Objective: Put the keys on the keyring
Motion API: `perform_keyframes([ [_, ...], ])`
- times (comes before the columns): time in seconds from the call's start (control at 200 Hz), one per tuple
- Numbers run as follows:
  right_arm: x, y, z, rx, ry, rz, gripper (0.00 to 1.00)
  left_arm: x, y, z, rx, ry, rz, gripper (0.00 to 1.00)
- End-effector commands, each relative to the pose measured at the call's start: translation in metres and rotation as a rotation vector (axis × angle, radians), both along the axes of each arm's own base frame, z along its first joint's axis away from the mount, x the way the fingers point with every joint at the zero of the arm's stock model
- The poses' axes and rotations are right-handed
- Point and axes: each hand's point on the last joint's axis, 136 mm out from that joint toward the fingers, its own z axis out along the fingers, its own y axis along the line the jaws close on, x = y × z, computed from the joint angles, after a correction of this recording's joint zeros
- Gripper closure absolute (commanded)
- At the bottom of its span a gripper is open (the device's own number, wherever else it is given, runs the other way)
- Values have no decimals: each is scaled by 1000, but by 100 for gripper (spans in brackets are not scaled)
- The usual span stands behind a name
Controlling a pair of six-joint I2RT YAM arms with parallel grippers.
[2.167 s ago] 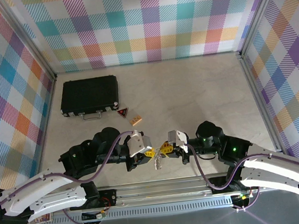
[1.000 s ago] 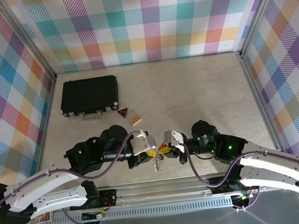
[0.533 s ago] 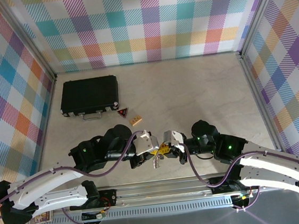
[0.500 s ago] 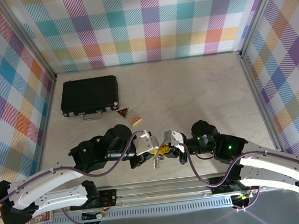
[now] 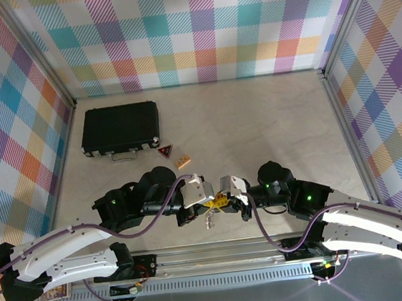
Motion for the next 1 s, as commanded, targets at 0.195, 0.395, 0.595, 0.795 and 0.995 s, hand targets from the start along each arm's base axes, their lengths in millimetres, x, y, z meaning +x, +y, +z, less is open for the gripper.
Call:
perform_keyframes([
  [0.195,-6,5,29,84,-29,38,100,3,7,4,10,-29,24,85],
  [0.395,-7,5,29,84,-29,42,100,4,8,0,47,-24,22,91],
  [0.595,-8,6,29,90,-23,47,100,1,3,3,24,-23,-2,100],
  [0.795,-11,6,33,103,-13,62,90,-4,-1,26,-101,-42,-21,100],
  [0.995,-14,3,39,134,-22,67,81,-12,-2,64,-324,-52,-30,100],
])
